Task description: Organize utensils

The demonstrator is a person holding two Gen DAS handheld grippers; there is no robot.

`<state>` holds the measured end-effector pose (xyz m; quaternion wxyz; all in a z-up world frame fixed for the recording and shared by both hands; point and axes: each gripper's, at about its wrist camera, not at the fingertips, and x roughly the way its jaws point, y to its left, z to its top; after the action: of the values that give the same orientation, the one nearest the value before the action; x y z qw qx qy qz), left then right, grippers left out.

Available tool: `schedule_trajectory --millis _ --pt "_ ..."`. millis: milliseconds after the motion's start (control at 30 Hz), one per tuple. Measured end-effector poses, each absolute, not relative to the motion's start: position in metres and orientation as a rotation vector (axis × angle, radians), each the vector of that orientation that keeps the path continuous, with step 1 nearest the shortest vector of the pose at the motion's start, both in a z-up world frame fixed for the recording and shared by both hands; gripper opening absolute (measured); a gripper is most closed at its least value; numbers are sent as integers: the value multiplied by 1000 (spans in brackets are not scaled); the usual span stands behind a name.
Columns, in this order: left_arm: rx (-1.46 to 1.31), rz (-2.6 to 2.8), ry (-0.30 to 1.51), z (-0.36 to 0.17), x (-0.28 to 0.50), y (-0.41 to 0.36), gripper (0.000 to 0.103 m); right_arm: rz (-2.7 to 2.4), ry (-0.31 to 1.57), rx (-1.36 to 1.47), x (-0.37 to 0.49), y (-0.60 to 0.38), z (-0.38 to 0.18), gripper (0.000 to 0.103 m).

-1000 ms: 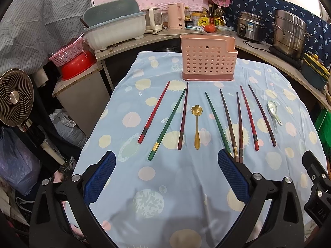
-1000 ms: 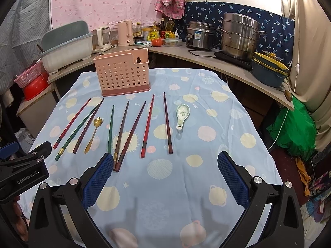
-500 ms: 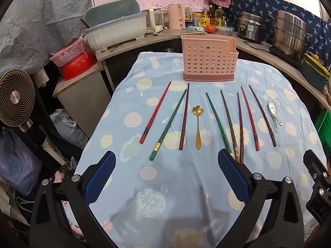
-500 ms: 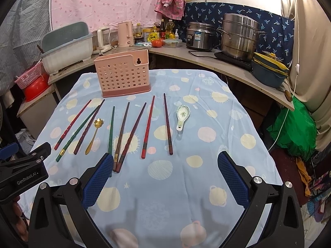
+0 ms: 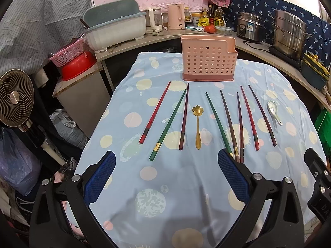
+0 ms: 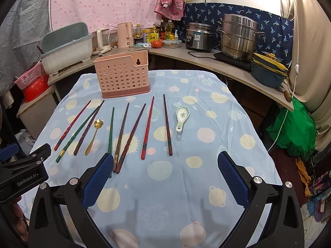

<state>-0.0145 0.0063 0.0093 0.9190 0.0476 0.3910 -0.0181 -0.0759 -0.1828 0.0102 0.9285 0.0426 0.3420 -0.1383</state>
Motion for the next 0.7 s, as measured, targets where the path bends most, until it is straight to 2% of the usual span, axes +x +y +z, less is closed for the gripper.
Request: schedule_trajectory --millis 700 --pt "89 -34 816 5 -9 11 95 -287 700 90 -75 -184 12 96"
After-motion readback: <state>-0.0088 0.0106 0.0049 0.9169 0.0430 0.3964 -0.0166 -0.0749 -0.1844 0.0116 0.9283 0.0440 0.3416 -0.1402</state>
